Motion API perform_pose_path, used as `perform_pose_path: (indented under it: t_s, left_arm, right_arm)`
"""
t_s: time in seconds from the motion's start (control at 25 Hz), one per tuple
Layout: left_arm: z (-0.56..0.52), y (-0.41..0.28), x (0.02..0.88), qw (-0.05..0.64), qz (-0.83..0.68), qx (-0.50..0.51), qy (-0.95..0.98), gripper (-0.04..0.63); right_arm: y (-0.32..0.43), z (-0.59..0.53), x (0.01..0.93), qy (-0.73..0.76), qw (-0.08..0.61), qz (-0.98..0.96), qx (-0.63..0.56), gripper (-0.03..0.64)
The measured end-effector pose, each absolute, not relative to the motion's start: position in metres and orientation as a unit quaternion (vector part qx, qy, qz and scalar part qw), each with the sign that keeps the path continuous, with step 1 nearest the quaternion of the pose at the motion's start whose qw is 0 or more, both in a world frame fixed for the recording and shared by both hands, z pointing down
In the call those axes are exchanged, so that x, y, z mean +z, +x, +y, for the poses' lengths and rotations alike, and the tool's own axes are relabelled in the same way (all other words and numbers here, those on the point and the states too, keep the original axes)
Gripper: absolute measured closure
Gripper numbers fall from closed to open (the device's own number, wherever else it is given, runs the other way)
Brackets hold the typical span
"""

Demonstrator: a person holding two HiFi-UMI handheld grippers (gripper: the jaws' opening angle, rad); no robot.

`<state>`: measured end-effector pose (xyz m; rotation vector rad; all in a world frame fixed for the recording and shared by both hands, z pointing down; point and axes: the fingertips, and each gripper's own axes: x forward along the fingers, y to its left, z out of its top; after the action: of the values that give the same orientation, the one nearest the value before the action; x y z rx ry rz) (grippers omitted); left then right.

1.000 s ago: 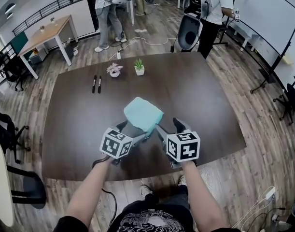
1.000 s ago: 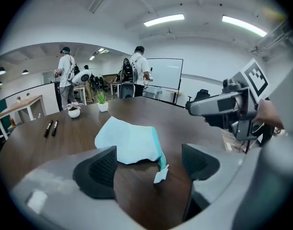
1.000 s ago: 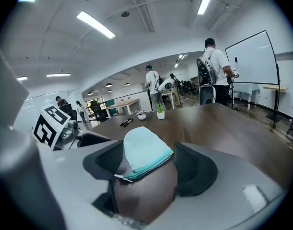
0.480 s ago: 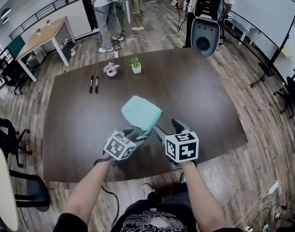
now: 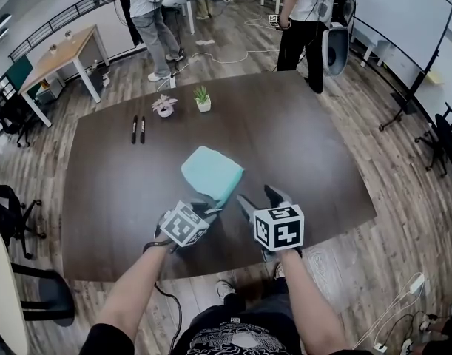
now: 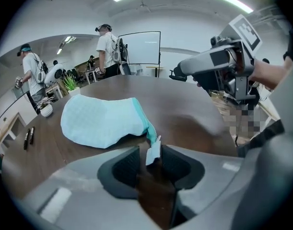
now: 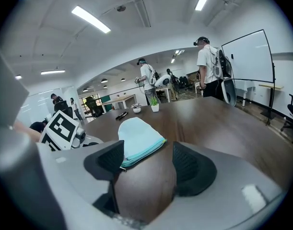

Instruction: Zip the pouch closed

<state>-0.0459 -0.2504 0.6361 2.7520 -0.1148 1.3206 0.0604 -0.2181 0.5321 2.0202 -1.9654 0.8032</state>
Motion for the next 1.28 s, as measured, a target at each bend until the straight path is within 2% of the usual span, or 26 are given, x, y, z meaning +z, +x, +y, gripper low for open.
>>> perform_pose_path:
  t_s: [0.2,0.32,0.56,1.12,1.28]
  left_arm:
    - [-0.249,-0.043,0.637,0.045,-0.038,0.429,0.901,0.499]
    - [-0.25,-0.044,0.635,0.048,-0.04,0.425,0.903,0.565]
    - [-0.25,-0.044,0.626,0.08,-0.04,0.404,0.91,0.571]
    - [-0.265,-0.048,0.589,0.218,-0.081,0.313,0.921,0.574]
    - [-0.269,-0.045,0.579,0.227,-0.093,0.305,0.92,0.574]
  right_arm:
    - [0.064,-0.217,0.534,0.687,0.107,-0.663,0.276,0.311]
    - [0.065,-0.216,0.535,0.687,0.111,-0.663,0.276,0.314]
    - [0.065,-0.219,0.534,0.685,0.115,-0.666,0.274,0.318]
    - [0.058,-0.237,0.514,0.659,0.109,-0.696,0.264,0.328]
    - [0.057,-0.247,0.507,0.637,0.105,-0.718,0.26,0.333]
